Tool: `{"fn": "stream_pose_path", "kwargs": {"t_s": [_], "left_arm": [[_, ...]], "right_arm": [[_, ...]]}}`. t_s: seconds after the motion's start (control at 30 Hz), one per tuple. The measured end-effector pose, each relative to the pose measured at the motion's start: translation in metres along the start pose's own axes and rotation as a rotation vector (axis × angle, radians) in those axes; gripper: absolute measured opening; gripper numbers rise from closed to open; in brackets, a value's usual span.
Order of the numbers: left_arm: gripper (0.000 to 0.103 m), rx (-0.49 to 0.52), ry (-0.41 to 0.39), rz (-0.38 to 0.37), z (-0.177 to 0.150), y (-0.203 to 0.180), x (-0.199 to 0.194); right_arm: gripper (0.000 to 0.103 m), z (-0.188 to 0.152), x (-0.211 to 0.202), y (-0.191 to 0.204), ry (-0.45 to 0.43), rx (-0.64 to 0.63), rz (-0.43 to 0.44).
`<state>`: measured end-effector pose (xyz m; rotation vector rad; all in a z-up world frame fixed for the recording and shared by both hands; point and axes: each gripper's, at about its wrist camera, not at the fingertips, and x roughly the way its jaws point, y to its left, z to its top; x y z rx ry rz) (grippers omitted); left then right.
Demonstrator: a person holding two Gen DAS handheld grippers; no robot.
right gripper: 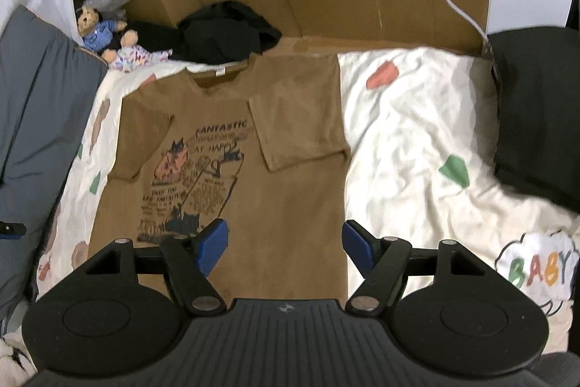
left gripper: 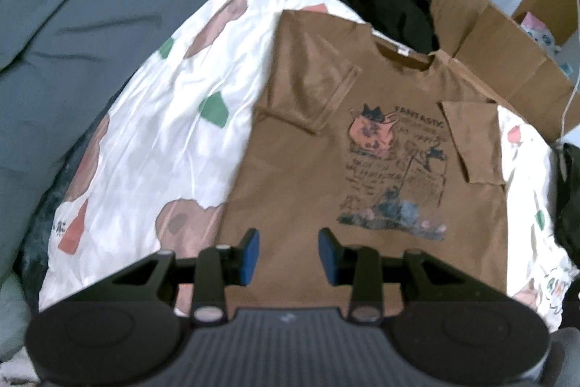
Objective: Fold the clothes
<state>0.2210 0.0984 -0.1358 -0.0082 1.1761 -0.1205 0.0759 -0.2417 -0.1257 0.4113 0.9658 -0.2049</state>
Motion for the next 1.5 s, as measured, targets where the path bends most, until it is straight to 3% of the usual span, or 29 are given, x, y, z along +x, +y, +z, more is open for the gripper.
{"fn": "stream_pose_path", "kwargs": {"t_s": [0.53,0.93,1.1,1.13,1.27,1.5], "left_arm": [[0.038,-0.032,0.1,0.047,-0.025,0.03,0.032],[0.039,-0.018,0.204,0.103,-0.043,0.044,0.07],[0.038,-0.066,0.23,0.078,-0.05,0.061,0.084],[0.038,-0.073,0.238,0.078,-0.051,0.064,0.087],[0.038,-0.098,0.251,0.08,-0.052,0.076,0.095],[0.038,-0.115,0.29,0.068,-0.061,0.085,0.121]], "right_arm": [[0.074,-0.044,0.026,-0.024,0.109,0.074,-0.019],[0.074,-0.077,0.071,-0.037,0.235,0.068,-0.028],[0.074,-0.089,0.082,-0.046,0.299,0.08,-0.051],[0.072,-0.092,0.084,-0.049,0.314,0.083,-0.055],[0.05,-0.103,0.091,-0.058,0.376,0.096,-0.073],[0.04,-0.117,0.106,-0.064,0.456,0.066,-0.078]]}}
